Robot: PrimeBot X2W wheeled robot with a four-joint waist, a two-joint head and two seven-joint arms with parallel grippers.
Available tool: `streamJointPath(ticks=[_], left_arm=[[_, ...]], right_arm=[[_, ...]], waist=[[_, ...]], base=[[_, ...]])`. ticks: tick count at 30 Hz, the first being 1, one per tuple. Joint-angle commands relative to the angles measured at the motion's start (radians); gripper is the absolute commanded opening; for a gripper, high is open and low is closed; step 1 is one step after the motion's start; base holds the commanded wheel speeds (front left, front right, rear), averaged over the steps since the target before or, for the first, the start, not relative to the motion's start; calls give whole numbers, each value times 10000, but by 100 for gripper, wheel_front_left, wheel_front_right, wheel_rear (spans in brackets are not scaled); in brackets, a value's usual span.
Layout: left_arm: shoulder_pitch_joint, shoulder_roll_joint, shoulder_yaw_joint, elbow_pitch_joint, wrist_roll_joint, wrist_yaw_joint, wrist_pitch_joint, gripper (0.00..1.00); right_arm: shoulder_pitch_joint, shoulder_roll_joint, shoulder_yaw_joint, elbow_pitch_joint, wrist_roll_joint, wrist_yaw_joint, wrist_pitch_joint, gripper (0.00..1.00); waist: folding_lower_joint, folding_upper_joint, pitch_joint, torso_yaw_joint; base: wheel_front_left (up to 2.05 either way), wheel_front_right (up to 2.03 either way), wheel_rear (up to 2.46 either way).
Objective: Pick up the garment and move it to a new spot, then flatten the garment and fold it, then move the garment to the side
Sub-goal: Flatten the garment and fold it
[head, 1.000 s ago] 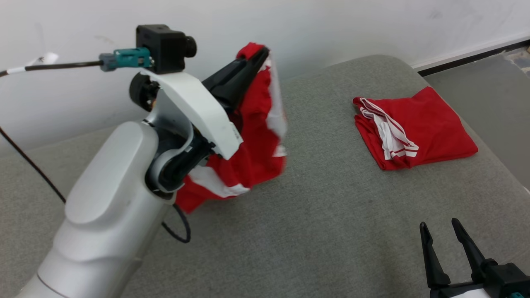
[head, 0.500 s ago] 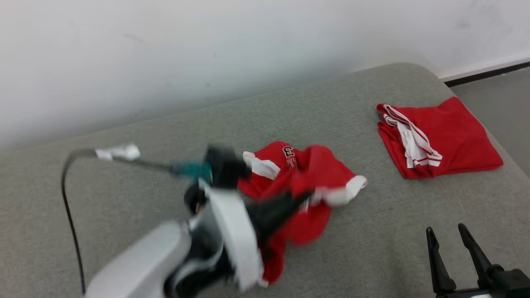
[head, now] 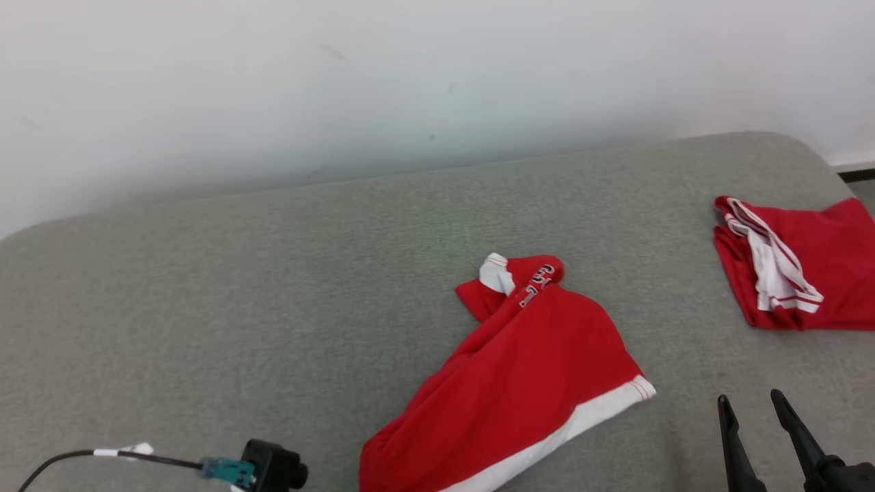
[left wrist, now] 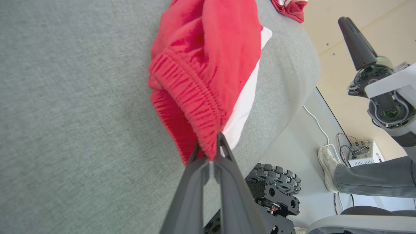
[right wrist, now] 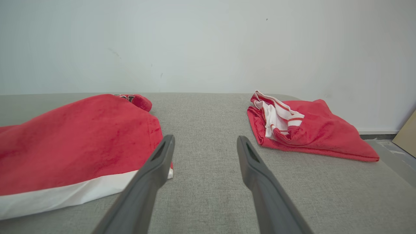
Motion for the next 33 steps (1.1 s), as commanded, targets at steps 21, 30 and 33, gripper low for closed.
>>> streamJointPath(ticks=[21,30,33], left_arm=[[599,-460,423,2193,248,69,-1973,100],[1369,-786,1472,1463,1189,1531,-4131,100],[1664,-1145,2043,1419,1877,2021,-4268,100]], right_arm=[[308,-89,76,23,33,-25,-26,100],[589,-169,-562,-371,-69,-25,-25,100],[687,-261,-743,-505,-148,-25,-26,100]], waist=[[0,0,-279,1034],[0,0,-642,1207],[0,0,-751,1330]], base=[[0,0,0],[0,0,0],[0,0,0]])
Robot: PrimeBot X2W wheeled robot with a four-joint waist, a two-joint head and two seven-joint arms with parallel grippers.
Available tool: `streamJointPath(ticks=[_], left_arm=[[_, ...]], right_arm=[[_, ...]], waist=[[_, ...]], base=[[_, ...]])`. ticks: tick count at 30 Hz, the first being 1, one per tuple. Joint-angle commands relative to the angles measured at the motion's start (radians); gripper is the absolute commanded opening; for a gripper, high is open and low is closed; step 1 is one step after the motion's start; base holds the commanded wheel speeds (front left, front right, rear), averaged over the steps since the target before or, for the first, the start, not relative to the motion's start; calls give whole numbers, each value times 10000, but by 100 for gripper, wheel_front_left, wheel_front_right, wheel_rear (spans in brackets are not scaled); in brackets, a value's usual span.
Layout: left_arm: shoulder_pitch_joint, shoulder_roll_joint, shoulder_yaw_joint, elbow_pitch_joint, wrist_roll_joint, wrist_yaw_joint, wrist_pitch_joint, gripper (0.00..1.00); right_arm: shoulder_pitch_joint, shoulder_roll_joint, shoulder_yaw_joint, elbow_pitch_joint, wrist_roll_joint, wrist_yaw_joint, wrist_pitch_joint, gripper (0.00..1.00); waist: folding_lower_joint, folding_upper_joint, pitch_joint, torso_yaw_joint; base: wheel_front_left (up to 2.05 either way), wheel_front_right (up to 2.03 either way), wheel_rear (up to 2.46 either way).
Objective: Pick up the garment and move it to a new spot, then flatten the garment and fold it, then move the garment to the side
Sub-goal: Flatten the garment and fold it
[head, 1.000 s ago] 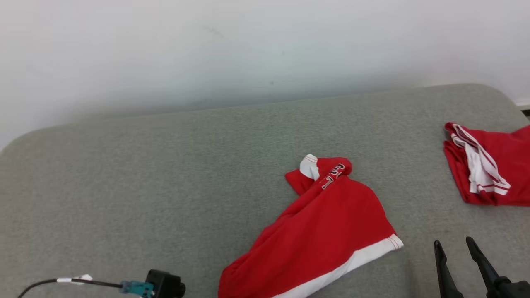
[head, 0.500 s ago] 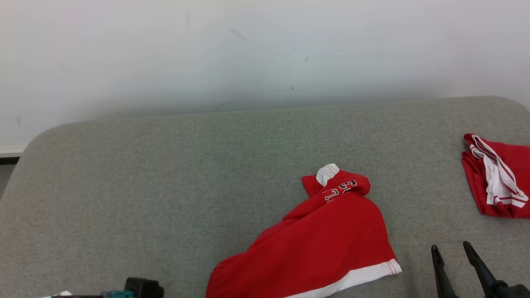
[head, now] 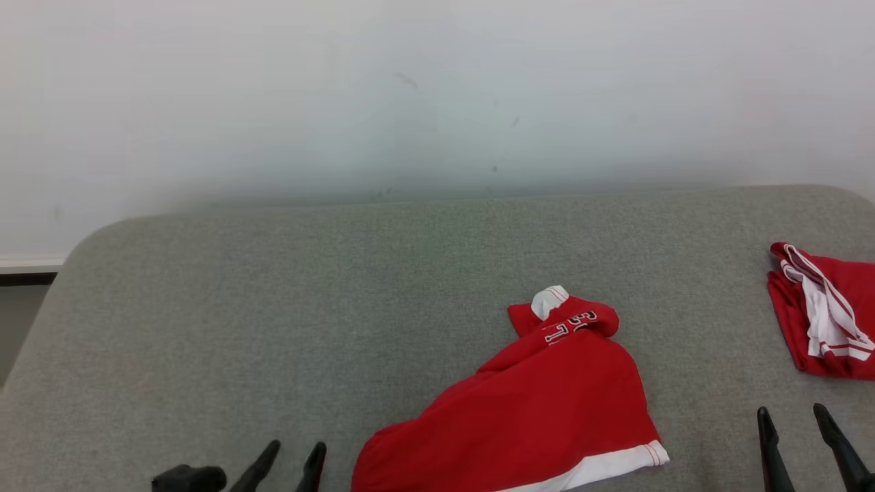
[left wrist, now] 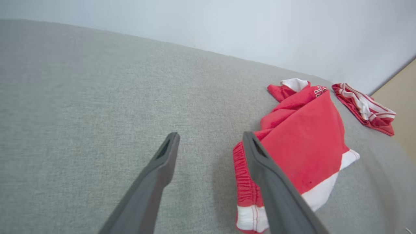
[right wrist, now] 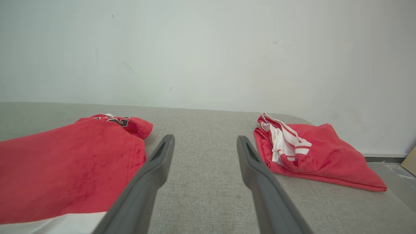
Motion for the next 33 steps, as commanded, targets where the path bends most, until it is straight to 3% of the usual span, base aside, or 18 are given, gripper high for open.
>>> streamJointPath(ticks=[1,5,9,15,16,24,33], left_arm=[[257,-292,424,-116,724,199,-63,100],[929,-1324,1855,-383,2146,289,-60,100],[1563,-2274,3096,-166,3764,57,-61,100],[2332,-3671,4797,35,5436,-862,-63,100],[2332,-3671,4797,35,5436,-862,-63,100],[2718,-4793,6168,284,6545,-2205,-64,100],[2709,-5070,6571,450,7039,-2662,-65,100]], right_arm=[[146,-121,-141,-106,-61,-25,-23,100],[229,-140,-308,-156,-164,-25,-24,100],[265,-56,-236,-66,-260,-25,-24,100],[303,104,118,176,-209,-25,-24,100],[303,104,118,176,-209,-25,-24,100],[220,240,366,493,-63,-25,-24,100],[74,94,391,390,75,-25,-24,100]], waist=[[0,0,-108,135],[0,0,-219,318],[0,0,-324,418],[0,0,-464,483],[0,0,-464,483],[0,0,-557,455],[0,0,-578,383]], base=[[0,0,0],[0,0,0],[0,0,0],[0,0,0],[0,0,0],[0,0,0],[0,0,0]])
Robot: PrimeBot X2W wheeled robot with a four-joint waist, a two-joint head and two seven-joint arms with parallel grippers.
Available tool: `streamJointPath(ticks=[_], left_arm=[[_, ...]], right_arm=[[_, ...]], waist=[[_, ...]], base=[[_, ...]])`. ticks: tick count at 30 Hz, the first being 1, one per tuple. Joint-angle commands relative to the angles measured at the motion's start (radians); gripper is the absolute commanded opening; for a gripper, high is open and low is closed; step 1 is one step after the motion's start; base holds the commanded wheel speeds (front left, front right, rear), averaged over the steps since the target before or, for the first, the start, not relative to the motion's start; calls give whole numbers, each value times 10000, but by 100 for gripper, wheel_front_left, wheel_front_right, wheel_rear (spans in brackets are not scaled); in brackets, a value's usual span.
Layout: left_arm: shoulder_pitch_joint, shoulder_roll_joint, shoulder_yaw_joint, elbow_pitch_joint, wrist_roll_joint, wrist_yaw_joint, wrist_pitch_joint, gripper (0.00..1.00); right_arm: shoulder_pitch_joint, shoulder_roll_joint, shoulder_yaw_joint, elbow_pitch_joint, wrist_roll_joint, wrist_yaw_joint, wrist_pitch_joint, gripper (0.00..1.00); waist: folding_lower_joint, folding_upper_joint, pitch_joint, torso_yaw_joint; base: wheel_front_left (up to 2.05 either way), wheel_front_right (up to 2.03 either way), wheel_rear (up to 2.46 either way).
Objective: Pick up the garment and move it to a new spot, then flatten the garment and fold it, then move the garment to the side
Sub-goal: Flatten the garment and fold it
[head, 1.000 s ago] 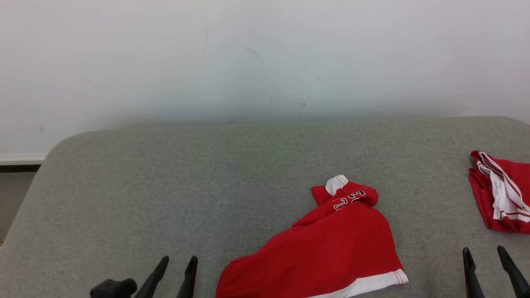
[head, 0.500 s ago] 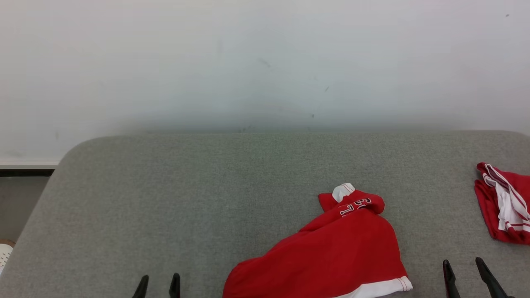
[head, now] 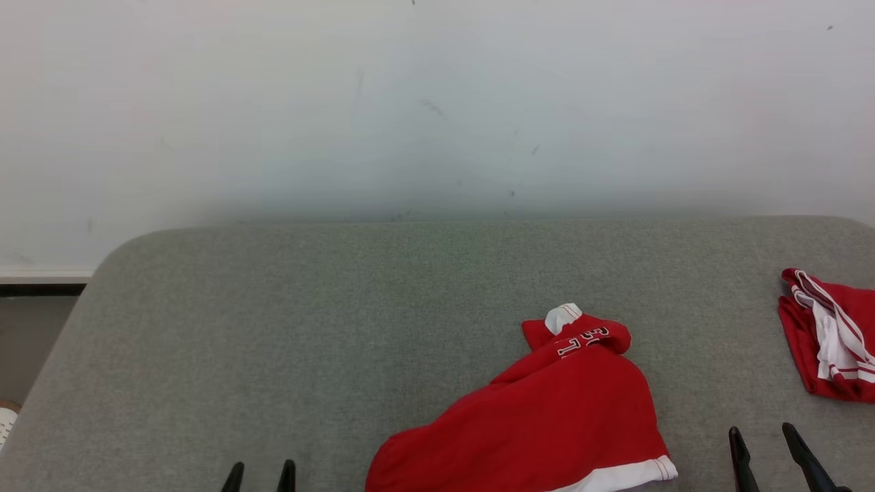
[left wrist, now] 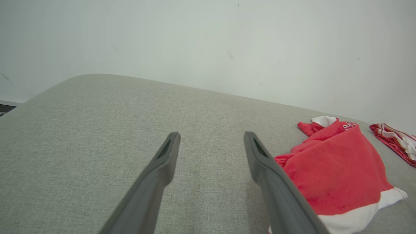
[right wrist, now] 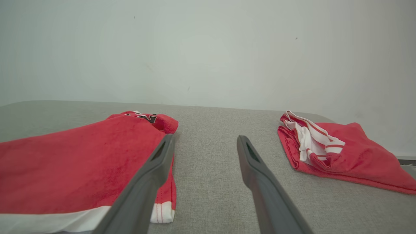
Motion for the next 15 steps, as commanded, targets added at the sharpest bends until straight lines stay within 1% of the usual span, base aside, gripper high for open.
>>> streamJointPath(ticks=[1,5,8,10,12,15], left_arm=[[30,-2,25,11,185,-45,-15,100],[56,-16,-204,160,225,-108,-15,100],[75,242,-698,671,91,-140,7,100],[-111,575,-1238,920,-153,-159,282,100],[-287,861,-1945,988,-735,-162,669,100],[-495,1524,-2905,1039,-1600,-155,1221,100]], right_arm=[[-120,-91,-53,-87,120,-25,-23,100],[-225,-247,-38,-246,269,-25,-24,100],[-312,-502,287,-41,417,-25,-23,100],[-465,-762,750,240,590,-25,86,100],[-628,-984,1231,521,859,-25,430,100],[-822,-1207,1930,877,1213,-25,983,100]], waist=[[0,0,-3,-13],[0,0,-15,-48],[0,0,12,-61],[0,0,53,-55],[0,0,126,-32],[0,0,244,4]], base=[[0,0,0],[0,0,0],[0,0,0],[0,0,0],[0,0,0],[0,0,0]])
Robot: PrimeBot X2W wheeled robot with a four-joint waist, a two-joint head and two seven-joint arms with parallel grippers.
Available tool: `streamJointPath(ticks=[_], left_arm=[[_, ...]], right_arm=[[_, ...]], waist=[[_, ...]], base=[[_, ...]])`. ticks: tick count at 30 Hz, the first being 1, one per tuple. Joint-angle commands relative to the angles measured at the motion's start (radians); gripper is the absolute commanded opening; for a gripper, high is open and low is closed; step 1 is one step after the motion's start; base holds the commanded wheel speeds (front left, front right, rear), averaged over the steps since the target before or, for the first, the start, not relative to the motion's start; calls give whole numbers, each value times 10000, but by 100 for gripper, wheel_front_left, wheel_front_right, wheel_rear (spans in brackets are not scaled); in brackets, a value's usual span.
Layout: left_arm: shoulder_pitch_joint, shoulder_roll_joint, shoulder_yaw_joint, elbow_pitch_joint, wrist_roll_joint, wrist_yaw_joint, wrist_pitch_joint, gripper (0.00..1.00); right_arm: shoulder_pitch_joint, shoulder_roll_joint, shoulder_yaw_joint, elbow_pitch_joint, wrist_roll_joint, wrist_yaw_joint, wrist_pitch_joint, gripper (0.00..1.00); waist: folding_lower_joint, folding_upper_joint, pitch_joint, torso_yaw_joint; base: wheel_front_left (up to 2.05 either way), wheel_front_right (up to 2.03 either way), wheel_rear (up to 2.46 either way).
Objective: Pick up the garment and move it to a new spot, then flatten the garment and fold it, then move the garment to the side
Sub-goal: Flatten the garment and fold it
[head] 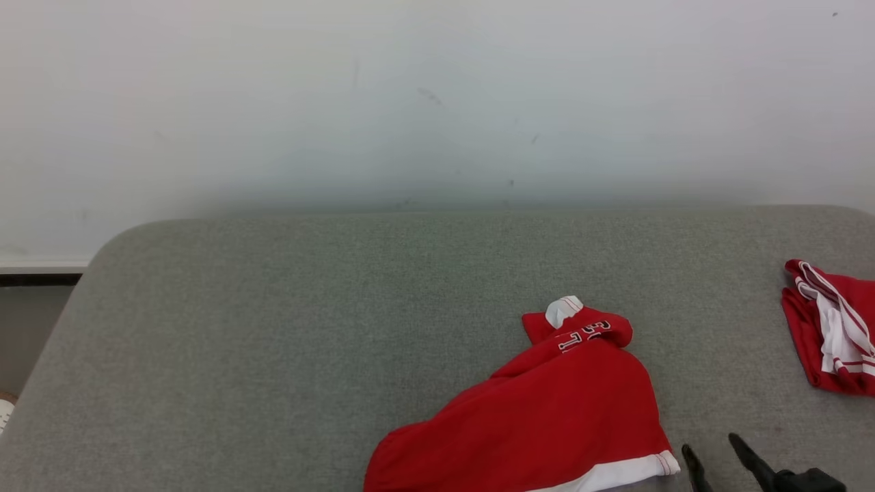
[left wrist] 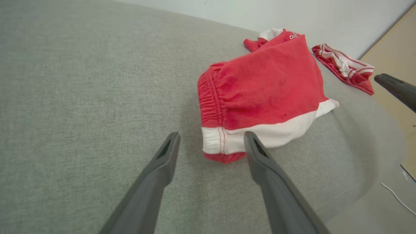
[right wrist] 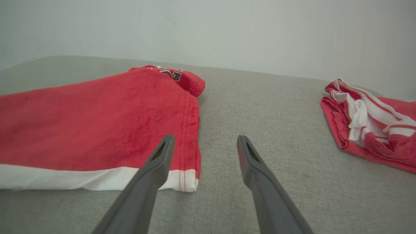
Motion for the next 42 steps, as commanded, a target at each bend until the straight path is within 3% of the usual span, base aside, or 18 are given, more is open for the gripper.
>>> streamJointPath(ticks=[1,7,20,40,42], left_arm=[[-166,361,-356,51,-405,-8,210,100],[-847,1024,-1227,568,-1326,-14,210,100],[-2050,1501,-2994,1016,-2957,-16,18,100],[-2983,1774,-4807,1763,-4286,-15,-531,100],[-3068,1788,-4935,1839,-4351,-15,-555,94]], right_arm=[[-135,-164,294,198,159,-25,220,100],[-507,-247,1048,872,616,-25,558,100],[-1254,-471,1766,1360,1082,-25,306,100],[-1750,-544,2350,2048,1414,-25,800,100],[-1790,-510,2360,2144,1409,-25,851,100]], waist=[[0,-1,85,38],[0,-1,325,155],[0,-1,879,174],[0,-1,1144,148],[0,-1,1165,164]], base=[[0,0,0],[0,0,0],[0,0,0],[0,0,0],[0,0,0]])
